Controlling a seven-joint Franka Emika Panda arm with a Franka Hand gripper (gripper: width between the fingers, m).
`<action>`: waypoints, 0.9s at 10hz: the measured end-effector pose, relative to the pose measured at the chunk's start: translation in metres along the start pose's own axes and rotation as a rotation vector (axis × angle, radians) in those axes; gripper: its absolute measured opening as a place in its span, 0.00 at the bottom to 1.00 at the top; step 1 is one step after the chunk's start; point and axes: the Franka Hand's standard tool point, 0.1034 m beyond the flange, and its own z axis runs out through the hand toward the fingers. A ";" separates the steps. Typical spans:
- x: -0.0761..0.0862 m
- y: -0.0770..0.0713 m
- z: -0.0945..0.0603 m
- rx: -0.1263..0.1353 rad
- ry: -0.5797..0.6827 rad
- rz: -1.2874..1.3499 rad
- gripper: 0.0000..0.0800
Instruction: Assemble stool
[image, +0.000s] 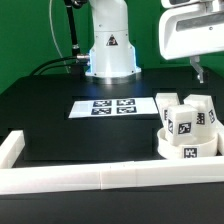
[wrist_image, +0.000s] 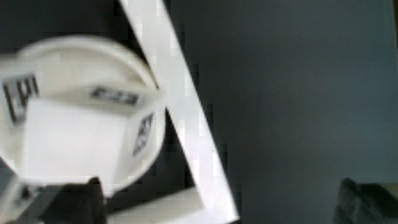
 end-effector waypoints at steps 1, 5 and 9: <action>-0.001 -0.004 0.004 -0.011 -0.029 -0.094 0.81; 0.003 0.003 0.004 -0.025 -0.020 -0.341 0.81; 0.000 0.014 0.013 -0.081 -0.034 -0.722 0.81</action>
Offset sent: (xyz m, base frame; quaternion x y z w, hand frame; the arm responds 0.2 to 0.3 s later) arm 0.0000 0.0000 0.0000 0.0000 0.0000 -0.1938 0.9810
